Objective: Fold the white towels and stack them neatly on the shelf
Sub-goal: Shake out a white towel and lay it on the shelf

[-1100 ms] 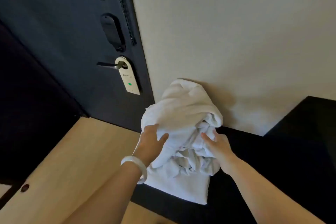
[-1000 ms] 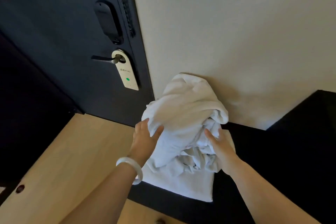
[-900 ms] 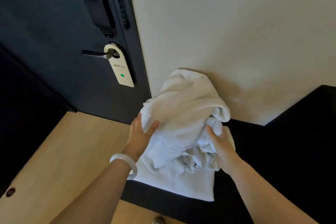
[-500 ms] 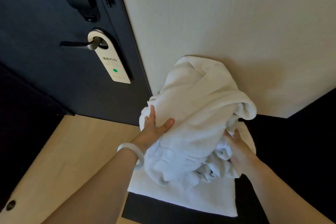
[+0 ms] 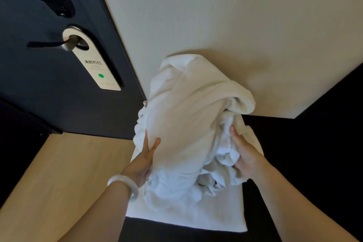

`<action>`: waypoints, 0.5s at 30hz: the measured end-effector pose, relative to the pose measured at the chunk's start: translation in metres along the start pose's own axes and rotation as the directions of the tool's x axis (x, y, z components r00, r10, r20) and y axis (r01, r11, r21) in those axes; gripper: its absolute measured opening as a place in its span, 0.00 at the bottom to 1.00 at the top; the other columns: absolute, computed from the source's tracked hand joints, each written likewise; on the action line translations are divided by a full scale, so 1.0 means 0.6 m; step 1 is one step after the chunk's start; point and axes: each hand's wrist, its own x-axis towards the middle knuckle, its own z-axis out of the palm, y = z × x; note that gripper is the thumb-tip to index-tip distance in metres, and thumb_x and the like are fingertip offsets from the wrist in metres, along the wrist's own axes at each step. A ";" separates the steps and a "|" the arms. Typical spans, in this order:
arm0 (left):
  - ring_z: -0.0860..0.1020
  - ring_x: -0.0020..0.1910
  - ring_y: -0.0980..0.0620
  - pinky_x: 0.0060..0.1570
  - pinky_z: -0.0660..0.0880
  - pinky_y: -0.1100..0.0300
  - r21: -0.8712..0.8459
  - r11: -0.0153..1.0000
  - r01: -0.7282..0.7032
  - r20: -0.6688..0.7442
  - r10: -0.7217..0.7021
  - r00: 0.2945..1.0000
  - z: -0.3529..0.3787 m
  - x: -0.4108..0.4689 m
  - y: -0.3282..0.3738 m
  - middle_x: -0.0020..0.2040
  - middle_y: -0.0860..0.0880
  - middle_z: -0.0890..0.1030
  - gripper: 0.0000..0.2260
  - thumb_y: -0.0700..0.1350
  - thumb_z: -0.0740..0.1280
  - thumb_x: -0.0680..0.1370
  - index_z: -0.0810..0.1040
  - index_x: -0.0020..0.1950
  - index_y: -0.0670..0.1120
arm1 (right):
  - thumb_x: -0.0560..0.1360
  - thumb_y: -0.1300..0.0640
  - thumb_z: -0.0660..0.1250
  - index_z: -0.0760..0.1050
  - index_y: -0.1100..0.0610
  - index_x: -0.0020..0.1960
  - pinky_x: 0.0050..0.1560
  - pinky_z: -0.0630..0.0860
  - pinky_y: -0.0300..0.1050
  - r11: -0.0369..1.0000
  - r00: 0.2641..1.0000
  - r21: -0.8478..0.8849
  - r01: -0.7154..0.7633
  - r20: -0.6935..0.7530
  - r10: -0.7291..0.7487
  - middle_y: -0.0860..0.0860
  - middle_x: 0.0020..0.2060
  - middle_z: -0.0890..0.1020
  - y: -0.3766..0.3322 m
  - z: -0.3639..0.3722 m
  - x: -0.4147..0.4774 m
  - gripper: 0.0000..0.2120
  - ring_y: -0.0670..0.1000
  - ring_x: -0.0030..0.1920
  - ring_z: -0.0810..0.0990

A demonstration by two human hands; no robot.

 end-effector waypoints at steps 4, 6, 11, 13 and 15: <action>0.78 0.59 0.59 0.63 0.74 0.53 -0.034 0.996 -0.078 -0.073 0.075 0.995 0.034 -0.006 0.004 0.61 0.65 0.77 0.35 0.61 0.70 0.69 0.57 0.72 0.72 | 0.70 0.43 0.76 0.73 0.39 0.63 0.54 0.79 0.55 0.998 0.996 0.006 0.055 -0.076 -0.054 0.47 0.55 0.84 0.012 0.009 -0.011 0.24 0.54 0.55 0.83; 0.80 0.52 0.62 0.56 0.77 0.54 -0.029 0.994 -0.101 -0.127 0.096 0.987 0.051 -0.019 0.009 0.53 0.66 0.80 0.22 0.56 0.69 0.74 0.64 0.64 0.71 | 0.73 0.51 0.74 0.74 0.45 0.65 0.52 0.81 0.55 0.989 0.988 0.037 0.141 -0.075 -0.138 0.51 0.55 0.85 0.015 0.014 -0.020 0.22 0.54 0.54 0.84; 0.81 0.42 0.69 0.36 0.77 0.70 -0.080 0.970 -0.229 -0.090 0.222 0.971 0.100 -0.059 0.044 0.46 0.67 0.82 0.19 0.46 0.65 0.77 0.63 0.63 0.63 | 0.72 0.60 0.73 0.78 0.52 0.61 0.56 0.79 0.63 0.955 0.959 0.088 0.283 -0.053 -0.279 0.58 0.54 0.84 -0.029 0.019 -0.090 0.19 0.59 0.53 0.84; 0.82 0.50 0.63 0.41 0.78 0.67 -0.122 0.950 -0.289 -0.031 0.287 0.957 0.134 -0.079 0.075 0.51 0.63 0.83 0.22 0.50 0.68 0.74 0.65 0.64 0.63 | 0.68 0.60 0.72 0.79 0.53 0.58 0.45 0.83 0.55 0.930 0.935 0.103 0.352 -0.077 -0.345 0.57 0.50 0.85 -0.065 0.009 -0.135 0.18 0.56 0.48 0.86; 0.81 0.54 0.59 0.45 0.79 0.63 -0.145 0.923 -0.355 0.025 0.362 0.932 0.178 -0.100 0.108 0.55 0.61 0.83 0.22 0.51 0.70 0.74 0.65 0.64 0.64 | 0.69 0.59 0.70 0.79 0.53 0.55 0.36 0.82 0.47 0.905 0.907 0.082 0.417 -0.108 -0.408 0.54 0.45 0.86 -0.106 -0.008 -0.186 0.15 0.53 0.43 0.86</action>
